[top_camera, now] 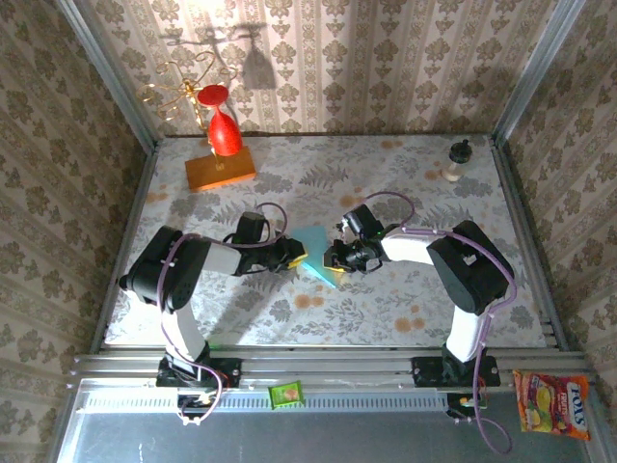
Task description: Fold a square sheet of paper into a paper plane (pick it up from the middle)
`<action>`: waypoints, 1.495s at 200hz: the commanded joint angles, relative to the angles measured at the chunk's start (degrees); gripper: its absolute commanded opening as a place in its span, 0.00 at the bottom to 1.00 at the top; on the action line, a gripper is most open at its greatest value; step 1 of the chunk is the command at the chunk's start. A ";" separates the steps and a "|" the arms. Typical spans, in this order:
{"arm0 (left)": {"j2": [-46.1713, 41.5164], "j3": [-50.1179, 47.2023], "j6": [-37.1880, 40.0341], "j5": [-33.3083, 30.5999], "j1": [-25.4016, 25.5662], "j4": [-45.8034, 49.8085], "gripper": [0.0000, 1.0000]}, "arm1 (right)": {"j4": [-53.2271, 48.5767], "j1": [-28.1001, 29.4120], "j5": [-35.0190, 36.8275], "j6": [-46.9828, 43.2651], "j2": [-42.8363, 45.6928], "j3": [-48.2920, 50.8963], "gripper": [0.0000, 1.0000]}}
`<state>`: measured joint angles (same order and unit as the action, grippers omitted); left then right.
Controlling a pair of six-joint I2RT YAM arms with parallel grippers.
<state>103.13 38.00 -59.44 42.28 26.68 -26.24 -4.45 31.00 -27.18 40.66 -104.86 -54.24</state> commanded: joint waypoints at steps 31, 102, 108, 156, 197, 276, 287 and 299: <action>0.24 2.16 4.13 0.71 0.05 3.83 0.20 | -0.63 -0.42 0.11 -1.52 -0.81 -0.22 0.24; -4.30 2.78 7.32 -0.90 -0.27 9.70 0.08 | -5.78 -4.50 5.12 -13.28 9.25 -0.09 0.39; -4.77 2.82 7.19 -1.49 -0.22 10.19 0.07 | -6.87 -4.61 6.62 -15.10 10.40 -0.22 0.42; -7.93 3.14 4.60 -7.44 0.17 13.24 0.07 | -7.42 -1.45 18.19 -23.44 17.37 2.35 0.47; -8.36 6.00 4.33 -8.70 0.84 17.84 0.07 | -7.86 7.96 28.44 -30.77 17.47 2.30 0.47; -7.51 8.29 2.66 -9.17 2.16 19.20 0.07 | -8.79 19.30 40.03 -37.18 7.57 -3.28 0.47; -7.50 8.35 2.64 -9.27 2.24 19.55 0.07 | -9.08 19.90 41.36 -37.59 6.09 -4.30 0.46; -7.50 8.46 2.51 -9.24 2.22 19.73 0.07 | -9.17 20.33 42.44 -37.67 4.67 -5.12 0.46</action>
<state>96.25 45.08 -55.90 33.54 28.53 -8.32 -12.25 50.33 9.26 5.43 -97.60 -56.90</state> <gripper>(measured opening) 0.069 0.462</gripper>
